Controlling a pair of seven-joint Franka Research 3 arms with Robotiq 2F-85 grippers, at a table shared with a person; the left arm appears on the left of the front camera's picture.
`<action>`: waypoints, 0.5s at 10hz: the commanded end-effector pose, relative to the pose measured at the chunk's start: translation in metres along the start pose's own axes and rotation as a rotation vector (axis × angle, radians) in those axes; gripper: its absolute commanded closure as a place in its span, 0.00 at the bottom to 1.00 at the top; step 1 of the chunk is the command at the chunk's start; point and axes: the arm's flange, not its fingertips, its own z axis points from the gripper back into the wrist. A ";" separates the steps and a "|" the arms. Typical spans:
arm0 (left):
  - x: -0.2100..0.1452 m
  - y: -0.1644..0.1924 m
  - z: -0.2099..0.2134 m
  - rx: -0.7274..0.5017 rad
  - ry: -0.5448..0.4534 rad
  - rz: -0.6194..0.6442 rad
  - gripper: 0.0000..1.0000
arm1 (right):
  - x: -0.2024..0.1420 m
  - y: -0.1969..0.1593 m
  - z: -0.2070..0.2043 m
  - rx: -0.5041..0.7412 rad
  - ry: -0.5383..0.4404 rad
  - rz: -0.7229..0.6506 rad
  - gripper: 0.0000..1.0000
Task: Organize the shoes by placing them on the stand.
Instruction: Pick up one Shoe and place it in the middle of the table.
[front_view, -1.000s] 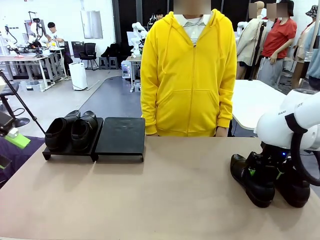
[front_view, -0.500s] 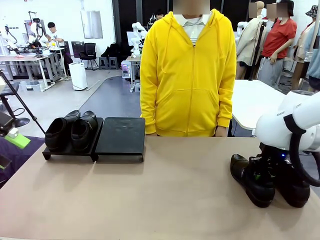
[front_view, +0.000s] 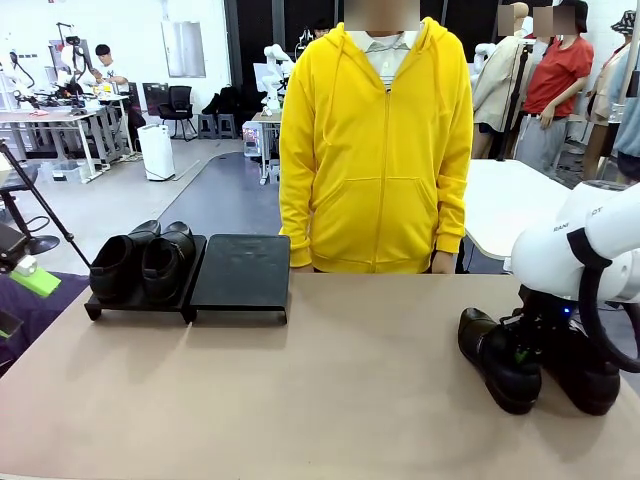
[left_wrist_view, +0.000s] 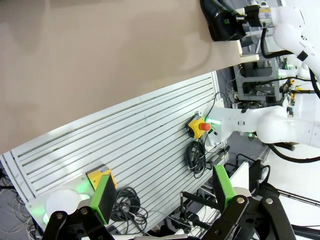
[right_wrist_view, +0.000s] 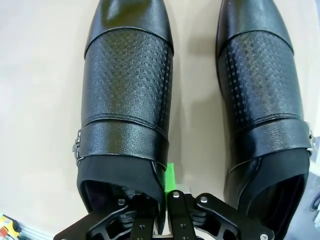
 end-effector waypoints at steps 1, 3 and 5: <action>-0.001 0.001 0.000 -0.024 0.000 -0.016 0.00 | 0.005 0.000 0.013 0.047 -0.001 0.003 1.00; -0.001 0.001 0.000 -0.024 0.000 -0.016 0.00 | -0.010 -0.001 0.069 0.053 -0.052 -0.052 1.00; -0.001 0.001 0.000 -0.024 0.000 -0.016 0.00 | -0.052 0.001 0.151 0.084 -0.181 -0.049 1.00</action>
